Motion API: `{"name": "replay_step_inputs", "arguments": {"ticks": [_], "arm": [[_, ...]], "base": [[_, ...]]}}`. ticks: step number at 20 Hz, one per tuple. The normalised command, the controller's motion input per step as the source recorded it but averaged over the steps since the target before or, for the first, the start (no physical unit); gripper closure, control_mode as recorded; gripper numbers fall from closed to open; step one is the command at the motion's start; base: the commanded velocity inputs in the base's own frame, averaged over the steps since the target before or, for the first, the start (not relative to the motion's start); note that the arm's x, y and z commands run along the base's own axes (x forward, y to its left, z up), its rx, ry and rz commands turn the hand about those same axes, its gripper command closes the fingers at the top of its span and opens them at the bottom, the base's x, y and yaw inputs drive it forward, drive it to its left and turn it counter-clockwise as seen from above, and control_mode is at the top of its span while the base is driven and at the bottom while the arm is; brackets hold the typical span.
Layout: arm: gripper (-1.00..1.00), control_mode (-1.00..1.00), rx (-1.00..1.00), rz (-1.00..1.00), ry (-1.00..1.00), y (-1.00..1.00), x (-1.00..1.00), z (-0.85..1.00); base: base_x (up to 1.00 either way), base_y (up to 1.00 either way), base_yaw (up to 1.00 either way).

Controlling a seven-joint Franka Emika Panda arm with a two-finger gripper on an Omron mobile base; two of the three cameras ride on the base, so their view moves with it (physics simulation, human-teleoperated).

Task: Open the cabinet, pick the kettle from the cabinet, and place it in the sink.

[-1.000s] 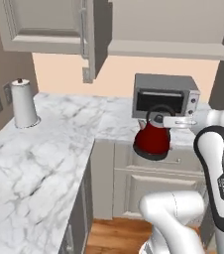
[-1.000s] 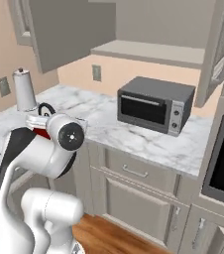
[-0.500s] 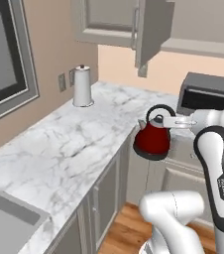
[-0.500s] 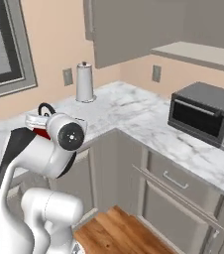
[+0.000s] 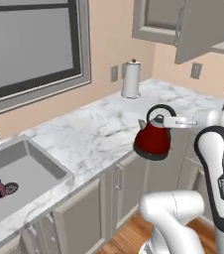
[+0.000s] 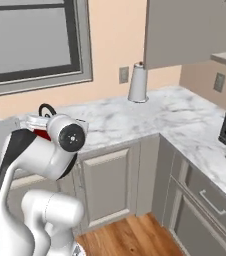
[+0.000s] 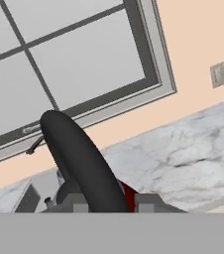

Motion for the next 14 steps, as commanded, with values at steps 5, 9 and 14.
{"name": "replay_step_inputs", "arguments": {"ticks": [5, 9, 14], "arm": [[1.0, 1.0, 0.0, 0.0, 0.0, 0.0, 0.0, 0.0], [1.0, 1.0, 0.0, 0.0, 0.0, 0.0, 0.0, 0.0], [1.0, 1.0, 0.0, 0.0, 0.0, 0.0, 0.0, 0.0]], "base": [[-0.34, 0.09, 0.51], [-0.25, 0.08, 0.18], [-0.29, 0.21, 0.02]]}}
